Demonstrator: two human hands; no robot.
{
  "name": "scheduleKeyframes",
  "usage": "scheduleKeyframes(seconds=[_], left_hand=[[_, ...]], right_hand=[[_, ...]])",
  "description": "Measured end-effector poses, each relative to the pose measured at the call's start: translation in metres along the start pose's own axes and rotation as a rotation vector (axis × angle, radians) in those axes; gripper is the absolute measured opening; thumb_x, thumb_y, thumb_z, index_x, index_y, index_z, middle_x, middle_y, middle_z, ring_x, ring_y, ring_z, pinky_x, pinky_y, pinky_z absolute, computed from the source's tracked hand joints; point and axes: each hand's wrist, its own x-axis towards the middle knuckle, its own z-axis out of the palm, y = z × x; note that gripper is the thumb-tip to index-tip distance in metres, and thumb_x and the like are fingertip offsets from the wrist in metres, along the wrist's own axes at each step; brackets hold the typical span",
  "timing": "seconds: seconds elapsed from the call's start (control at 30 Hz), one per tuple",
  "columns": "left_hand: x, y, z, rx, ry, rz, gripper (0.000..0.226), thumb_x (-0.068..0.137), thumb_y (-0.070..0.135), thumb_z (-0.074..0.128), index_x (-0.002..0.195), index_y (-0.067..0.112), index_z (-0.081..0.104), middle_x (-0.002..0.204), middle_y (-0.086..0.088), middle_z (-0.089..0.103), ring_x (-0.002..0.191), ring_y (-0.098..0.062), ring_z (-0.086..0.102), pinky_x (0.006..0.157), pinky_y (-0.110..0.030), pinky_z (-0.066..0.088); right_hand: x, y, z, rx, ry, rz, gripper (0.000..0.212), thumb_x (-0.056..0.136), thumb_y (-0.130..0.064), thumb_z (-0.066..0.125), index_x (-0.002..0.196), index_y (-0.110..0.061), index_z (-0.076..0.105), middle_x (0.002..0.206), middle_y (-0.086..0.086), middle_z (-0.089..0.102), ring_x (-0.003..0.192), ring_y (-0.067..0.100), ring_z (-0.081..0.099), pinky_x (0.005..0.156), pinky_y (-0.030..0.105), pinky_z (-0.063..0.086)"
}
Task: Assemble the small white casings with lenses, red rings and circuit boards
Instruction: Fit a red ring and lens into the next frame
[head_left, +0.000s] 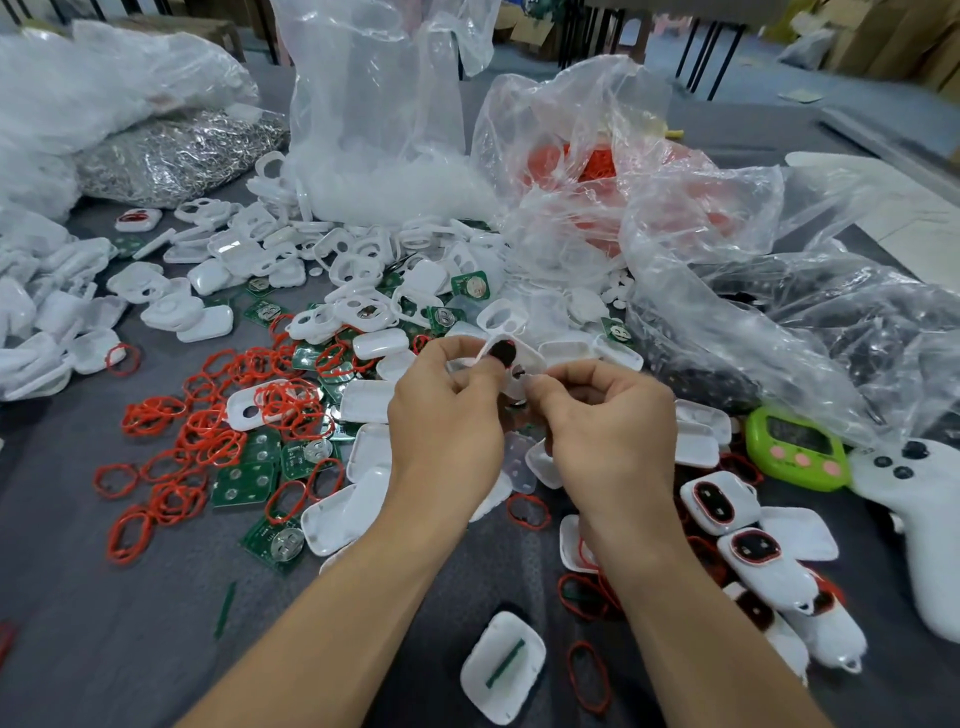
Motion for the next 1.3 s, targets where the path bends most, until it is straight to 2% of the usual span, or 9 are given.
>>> scheduleKeyframes(seconds=[0.13, 0.3, 0.53, 0.6, 0.73, 0.87, 1.07, 1.17, 1.3], left_hand=[[-0.005, 0.002, 0.004, -0.054, -0.042, 0.011, 0.018, 0.089, 0.036, 0.066, 0.086, 0.022, 0.077, 0.076, -0.010, 0.077, 0.074, -0.029, 0.076, 0.078, -0.050, 0.063], [-0.010, 0.002, 0.007, -0.139, -0.043, -0.038, 0.016, 0.099, 0.018, 0.067, 0.087, 0.016, 0.078, 0.078, -0.012, 0.078, 0.074, -0.027, 0.076, 0.067, -0.031, 0.059], [-0.008, 0.003, 0.005, -0.164, 0.001, -0.056, 0.016, 0.094, 0.016, 0.070, 0.083, 0.019, 0.081, 0.074, -0.011, 0.076, 0.075, -0.030, 0.076, 0.074, -0.039, 0.063], [-0.007, 0.004, 0.004, -0.188, 0.014, -0.081, 0.014, 0.089, 0.009, 0.070, 0.083, 0.016, 0.081, 0.075, -0.010, 0.077, 0.075, -0.030, 0.077, 0.068, -0.034, 0.063], [-0.006, 0.006, 0.004, -0.192, 0.031, -0.101, 0.018, 0.083, 0.003, 0.067, 0.079, 0.013, 0.081, 0.075, -0.012, 0.077, 0.069, -0.030, 0.077, 0.058, -0.029, 0.060], [-0.004, 0.007, 0.003, -0.186, 0.066, -0.119, 0.017, 0.085, 0.003, 0.069, 0.075, 0.013, 0.079, 0.072, -0.012, 0.076, 0.063, -0.029, 0.076, 0.056, -0.030, 0.060], [-0.004, 0.007, 0.002, -0.165, 0.043, -0.089, 0.029, 0.092, 0.003, 0.066, 0.080, 0.023, 0.083, 0.077, -0.010, 0.078, 0.071, -0.026, 0.076, 0.070, -0.043, 0.066], [-0.005, 0.007, 0.004, -0.152, 0.031, -0.074, 0.029, 0.092, 0.003, 0.065, 0.084, 0.024, 0.083, 0.080, -0.013, 0.078, 0.078, -0.037, 0.076, 0.075, -0.052, 0.065], [-0.006, 0.008, 0.004, -0.201, 0.015, -0.068, 0.030, 0.090, -0.002, 0.062, 0.085, 0.019, 0.083, 0.079, -0.017, 0.077, 0.074, -0.034, 0.075, 0.074, -0.046, 0.065]], right_hand=[[-0.001, 0.000, 0.002, -0.158, 0.104, -0.092, 0.018, 0.083, -0.029, 0.082, 0.068, -0.028, 0.071, 0.059, -0.017, 0.069, 0.051, 0.004, 0.064, 0.051, 0.020, 0.048], [-0.002, 0.001, 0.006, -0.245, 0.157, -0.133, 0.018, 0.083, -0.029, 0.080, 0.069, -0.028, 0.070, 0.061, -0.022, 0.067, 0.053, 0.004, 0.065, 0.053, 0.025, 0.051], [0.000, 0.001, 0.001, -0.130, 0.086, -0.143, 0.017, 0.084, -0.026, 0.082, 0.070, -0.027, 0.071, 0.053, -0.014, 0.065, 0.044, 0.005, 0.056, 0.049, 0.018, 0.042], [0.001, 0.000, -0.001, -0.048, 0.075, -0.125, 0.016, 0.085, -0.023, 0.080, 0.071, -0.025, 0.072, 0.054, -0.012, 0.065, 0.043, 0.003, 0.053, 0.048, 0.016, 0.042], [0.005, -0.001, -0.005, 0.095, 0.025, -0.038, 0.013, 0.085, -0.016, 0.081, 0.075, -0.021, 0.075, 0.068, -0.004, 0.073, 0.062, 0.013, 0.066, 0.065, 0.032, 0.058], [0.007, -0.003, -0.009, 0.163, -0.025, 0.025, 0.017, 0.083, -0.010, 0.081, 0.072, -0.021, 0.076, 0.068, -0.004, 0.072, 0.064, 0.009, 0.064, 0.067, 0.028, 0.054], [0.000, -0.005, -0.014, -0.198, -0.041, -0.174, 0.016, 0.083, -0.023, 0.083, 0.071, -0.026, 0.073, 0.066, -0.012, 0.066, 0.061, 0.007, 0.058, 0.058, 0.018, 0.045], [-0.002, -0.005, -0.008, -0.265, -0.038, -0.205, 0.014, 0.083, -0.025, 0.083, 0.073, -0.027, 0.074, 0.068, -0.010, 0.066, 0.064, 0.009, 0.059, 0.061, 0.021, 0.044], [0.000, -0.005, -0.003, -0.335, -0.012, -0.206, 0.012, 0.085, -0.025, 0.081, 0.075, -0.028, 0.074, 0.070, -0.012, 0.064, 0.066, 0.006, 0.059, 0.061, 0.013, 0.040]])
